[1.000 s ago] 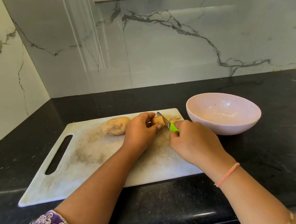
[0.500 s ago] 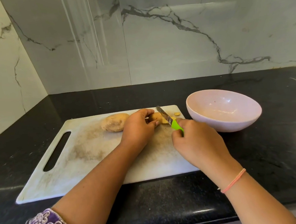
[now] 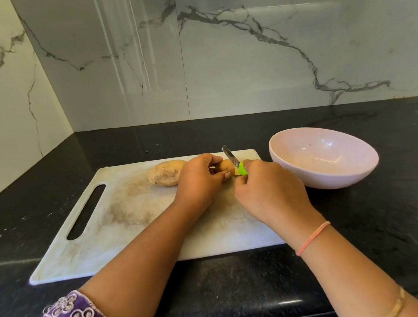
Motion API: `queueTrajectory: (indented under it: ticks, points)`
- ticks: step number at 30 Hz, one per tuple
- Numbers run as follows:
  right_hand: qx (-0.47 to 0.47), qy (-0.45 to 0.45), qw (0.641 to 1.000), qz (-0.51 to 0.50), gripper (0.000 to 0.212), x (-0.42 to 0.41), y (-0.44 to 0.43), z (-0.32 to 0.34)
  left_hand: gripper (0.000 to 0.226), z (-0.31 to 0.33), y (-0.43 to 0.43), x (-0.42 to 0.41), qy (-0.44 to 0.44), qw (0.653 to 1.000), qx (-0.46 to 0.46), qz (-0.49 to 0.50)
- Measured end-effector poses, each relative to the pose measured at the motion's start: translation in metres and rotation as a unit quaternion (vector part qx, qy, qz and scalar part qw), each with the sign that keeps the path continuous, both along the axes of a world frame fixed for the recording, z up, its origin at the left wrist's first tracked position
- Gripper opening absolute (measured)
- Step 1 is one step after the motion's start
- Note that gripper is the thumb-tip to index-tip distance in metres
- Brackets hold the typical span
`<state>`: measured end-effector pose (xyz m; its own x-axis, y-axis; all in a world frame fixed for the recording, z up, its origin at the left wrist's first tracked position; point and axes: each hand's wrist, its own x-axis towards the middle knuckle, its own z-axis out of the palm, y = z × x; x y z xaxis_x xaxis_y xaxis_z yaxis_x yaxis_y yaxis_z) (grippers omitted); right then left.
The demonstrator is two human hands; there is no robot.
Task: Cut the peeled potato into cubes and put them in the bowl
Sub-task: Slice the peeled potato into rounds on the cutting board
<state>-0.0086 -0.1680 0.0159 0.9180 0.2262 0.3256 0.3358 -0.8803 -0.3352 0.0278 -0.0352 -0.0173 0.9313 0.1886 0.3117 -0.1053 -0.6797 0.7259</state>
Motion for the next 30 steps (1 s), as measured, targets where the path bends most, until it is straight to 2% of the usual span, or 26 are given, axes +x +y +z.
queueTrajectory:
  ticks: [12, 17, 30]
  points:
    - [-0.007, -0.047, 0.999, 0.012, 0.03, -0.001, 0.005, -0.004, 0.032, 0.0, 0.004, 0.0, -0.01, 1.0, -0.018, 0.004]
    - [-0.069, -0.065, 0.995, 0.012, 0.024, 0.001, 0.004, 0.001, 0.03, 0.0, 0.002, 0.002, -0.015, 1.0, -0.01, 0.0]
    - [-0.059, 0.015, 0.998, 0.026, 0.019, -0.007, 0.005, -0.008, 0.037, -0.007, 0.003, 0.001, -0.018, 0.999, -0.037, -0.004]
